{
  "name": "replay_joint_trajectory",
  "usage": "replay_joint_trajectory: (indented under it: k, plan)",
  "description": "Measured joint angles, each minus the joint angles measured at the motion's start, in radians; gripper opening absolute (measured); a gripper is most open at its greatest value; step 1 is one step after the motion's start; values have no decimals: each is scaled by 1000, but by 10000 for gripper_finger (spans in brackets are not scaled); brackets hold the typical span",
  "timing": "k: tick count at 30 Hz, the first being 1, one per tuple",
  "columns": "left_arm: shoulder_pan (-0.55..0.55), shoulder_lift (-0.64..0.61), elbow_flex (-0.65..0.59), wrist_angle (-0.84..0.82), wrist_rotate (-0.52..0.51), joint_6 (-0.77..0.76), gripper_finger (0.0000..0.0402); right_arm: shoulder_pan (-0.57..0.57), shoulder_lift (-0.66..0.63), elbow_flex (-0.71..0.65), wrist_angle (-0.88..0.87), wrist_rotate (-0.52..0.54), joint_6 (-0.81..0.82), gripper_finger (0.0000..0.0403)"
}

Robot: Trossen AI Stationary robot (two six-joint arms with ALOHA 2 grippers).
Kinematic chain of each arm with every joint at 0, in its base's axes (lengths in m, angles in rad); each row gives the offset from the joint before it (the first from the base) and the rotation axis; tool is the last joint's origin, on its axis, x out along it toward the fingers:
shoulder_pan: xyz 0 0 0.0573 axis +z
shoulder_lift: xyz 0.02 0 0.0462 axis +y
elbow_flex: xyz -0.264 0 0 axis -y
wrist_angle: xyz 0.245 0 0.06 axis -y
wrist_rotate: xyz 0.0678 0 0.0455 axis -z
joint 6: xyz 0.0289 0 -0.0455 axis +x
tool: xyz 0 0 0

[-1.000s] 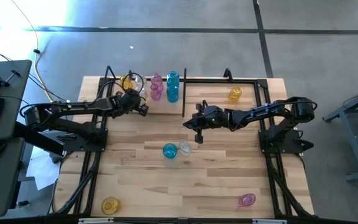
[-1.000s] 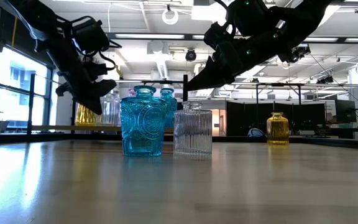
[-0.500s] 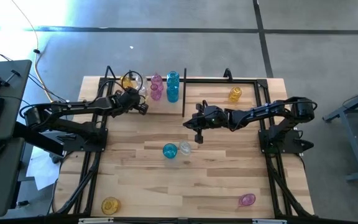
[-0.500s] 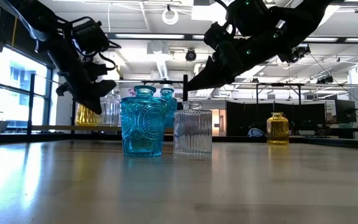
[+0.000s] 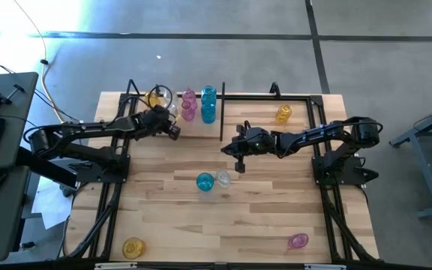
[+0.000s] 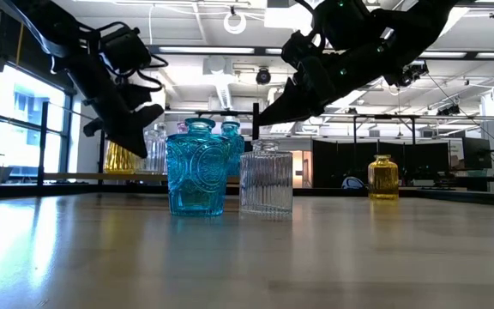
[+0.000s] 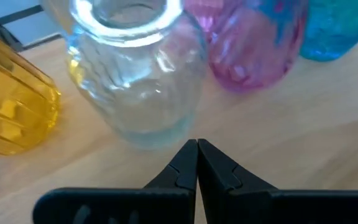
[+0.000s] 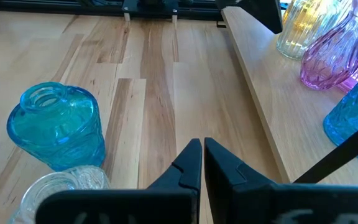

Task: Sort vases onto shelf
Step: Put the left transparent flower vase aligned with the other transparent flower vase on the shelf

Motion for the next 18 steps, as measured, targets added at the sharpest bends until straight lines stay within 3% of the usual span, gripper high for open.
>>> replay_joint_trajectory:
  k: [18]
  plan:
    - [17, 7, 0, 24, -55, 34, 0, 0, 0, 0, -4, 0, 1, 0]
